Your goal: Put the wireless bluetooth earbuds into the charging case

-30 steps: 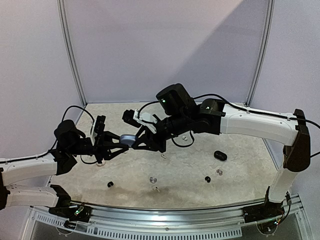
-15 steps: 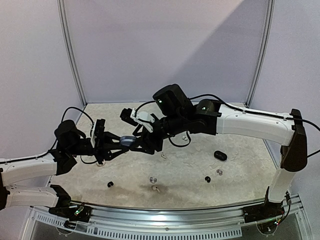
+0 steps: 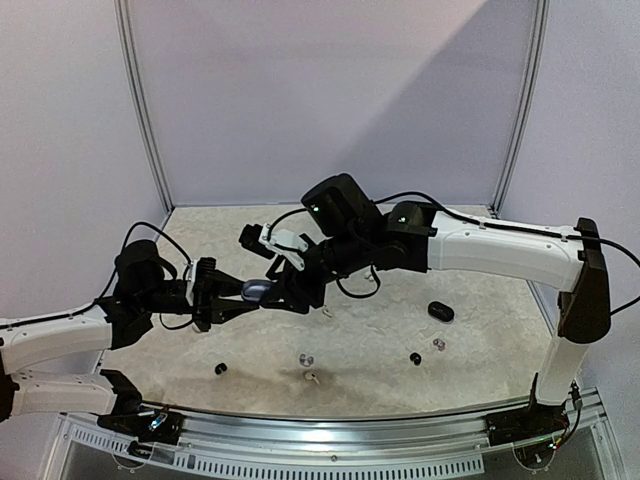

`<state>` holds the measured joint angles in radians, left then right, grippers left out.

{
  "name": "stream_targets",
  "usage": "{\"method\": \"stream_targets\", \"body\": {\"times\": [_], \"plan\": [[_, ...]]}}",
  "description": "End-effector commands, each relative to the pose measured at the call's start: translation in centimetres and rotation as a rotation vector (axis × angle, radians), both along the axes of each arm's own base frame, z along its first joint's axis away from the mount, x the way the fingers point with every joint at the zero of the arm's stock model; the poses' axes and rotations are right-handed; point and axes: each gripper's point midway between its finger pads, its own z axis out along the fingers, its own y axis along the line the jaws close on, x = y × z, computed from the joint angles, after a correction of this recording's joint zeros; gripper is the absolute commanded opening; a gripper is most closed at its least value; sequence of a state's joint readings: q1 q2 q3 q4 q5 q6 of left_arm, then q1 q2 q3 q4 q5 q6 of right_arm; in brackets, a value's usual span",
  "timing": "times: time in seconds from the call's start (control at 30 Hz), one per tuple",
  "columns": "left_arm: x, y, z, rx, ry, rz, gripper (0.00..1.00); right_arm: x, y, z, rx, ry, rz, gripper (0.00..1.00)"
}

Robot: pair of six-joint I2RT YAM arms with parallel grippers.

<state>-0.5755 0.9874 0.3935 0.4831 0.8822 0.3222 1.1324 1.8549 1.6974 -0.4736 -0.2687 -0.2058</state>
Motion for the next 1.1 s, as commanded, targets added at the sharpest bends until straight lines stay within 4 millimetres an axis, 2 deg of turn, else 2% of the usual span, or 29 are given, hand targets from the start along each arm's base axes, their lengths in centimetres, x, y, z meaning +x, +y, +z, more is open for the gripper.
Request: {"method": "stream_targets", "body": {"times": [0.0, 0.33, 0.57, 0.8, 1.07], "plan": [[-1.7, -0.4, -0.8, 0.031, 0.003, -0.083, 0.0, 2.2, 0.3, 3.1, 0.087, -0.032, -0.063, 0.61], [-1.8, -0.2, -2.2, 0.064, 0.036, -0.084, 0.0, 2.5, -0.2, 2.4, 0.082, 0.017, -0.063, 0.61], [-1.6, -0.4, -1.2, 0.021, 0.06, -0.073, 0.0, 2.8, -0.1, 1.0, 0.056, 0.041, -0.067, 0.61], [-0.7, -0.3, -2.3, 0.002, 0.347, 0.003, 0.0, 3.1, -0.1, 1.0, 0.07, 0.074, -0.062, 0.62], [1.1, 0.1, -3.5, -0.018, 0.477, 0.115, 0.0, 3.5, -0.1, 2.3, 0.108, 0.09, -0.039, 0.64]]}}
